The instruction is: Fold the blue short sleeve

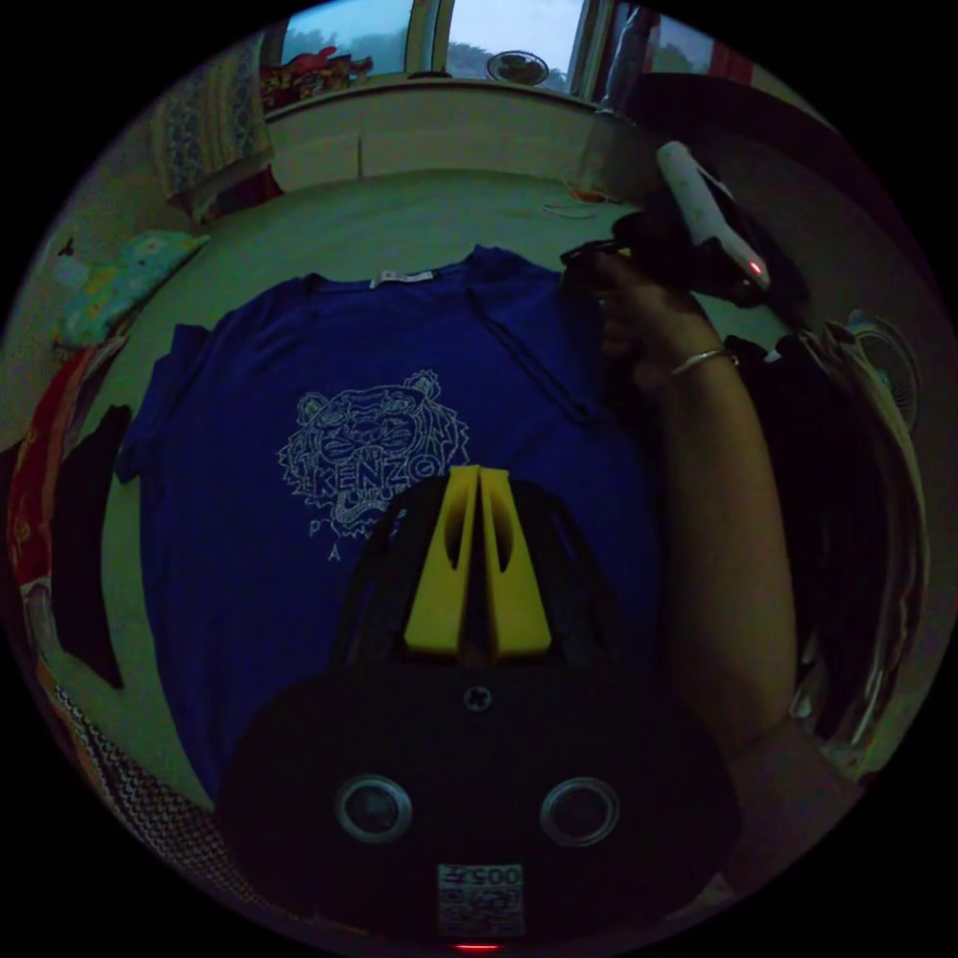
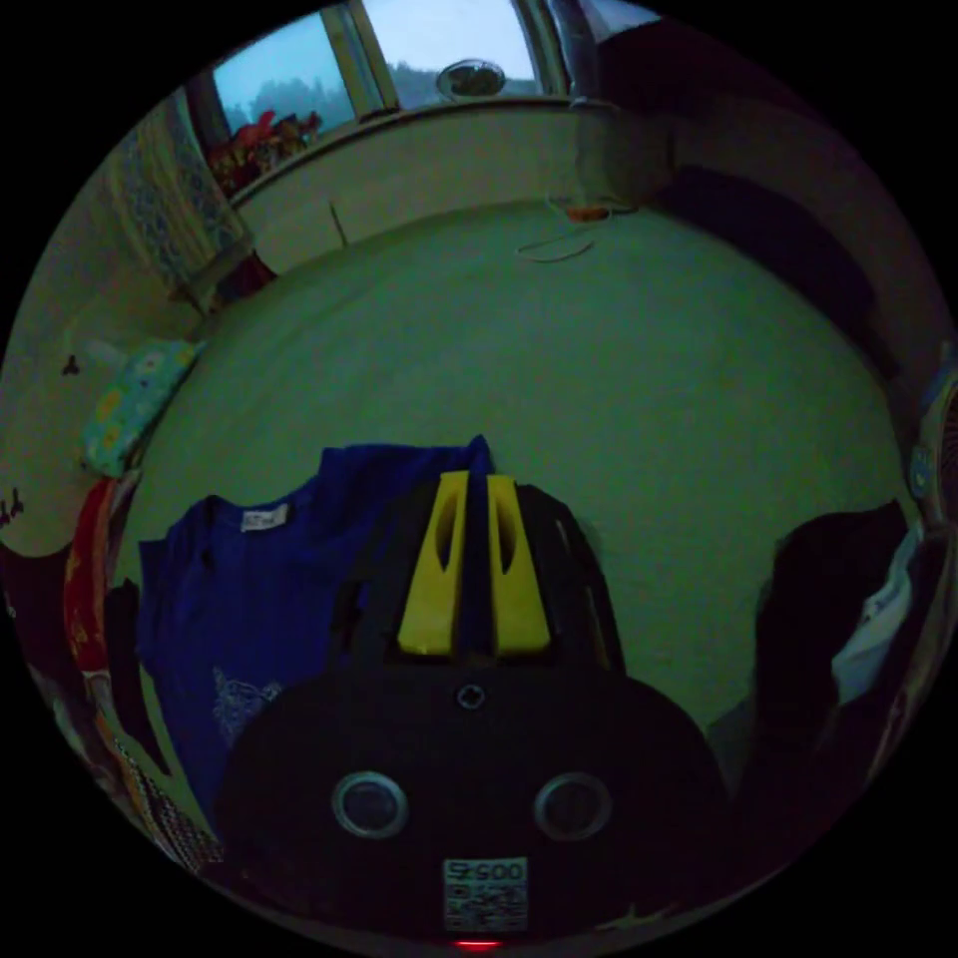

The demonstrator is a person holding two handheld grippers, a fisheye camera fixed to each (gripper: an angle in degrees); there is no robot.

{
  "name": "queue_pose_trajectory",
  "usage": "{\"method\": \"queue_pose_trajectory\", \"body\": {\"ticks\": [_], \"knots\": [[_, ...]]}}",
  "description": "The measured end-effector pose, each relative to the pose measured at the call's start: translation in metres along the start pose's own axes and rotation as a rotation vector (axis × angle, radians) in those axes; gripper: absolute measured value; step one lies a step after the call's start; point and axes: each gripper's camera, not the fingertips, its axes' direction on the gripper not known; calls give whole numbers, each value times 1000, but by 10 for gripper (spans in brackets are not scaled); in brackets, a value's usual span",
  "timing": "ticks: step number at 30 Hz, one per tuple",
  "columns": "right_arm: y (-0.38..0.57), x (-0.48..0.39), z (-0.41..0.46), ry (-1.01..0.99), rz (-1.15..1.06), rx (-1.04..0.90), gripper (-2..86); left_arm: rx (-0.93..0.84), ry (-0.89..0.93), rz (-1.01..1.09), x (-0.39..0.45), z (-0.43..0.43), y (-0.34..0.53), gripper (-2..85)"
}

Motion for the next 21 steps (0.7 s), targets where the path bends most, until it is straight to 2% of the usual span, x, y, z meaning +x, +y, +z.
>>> {"method": "queue_pose_trajectory", "body": {"ticks": [3,6,8,12,15,18,21], "knots": [[-4,-1,-29,-9,-25,76,63,-4,25,-11,12,-2,2,-6],[-8,-11,-60,15,-127,110,54,-6,36,-20,25,-5,4,-6],[-10,-23,-67,33,-219,55,7,-6,29,-16,34,-6,6,-6],[-19,-37,-42,78,-276,-107,-8,-3,1,-3,56,-10,9,-6],[-25,-41,-12,122,-246,-186,-12,-3,5,-5,69,-12,11,-6],[-35,-40,-18,56,-158,-82,-13,-7,12,-9,80,-14,12,-6],[-44,-41,-30,22,-101,-68,-13,-5,2,-4,92,-16,14,-6]]}}
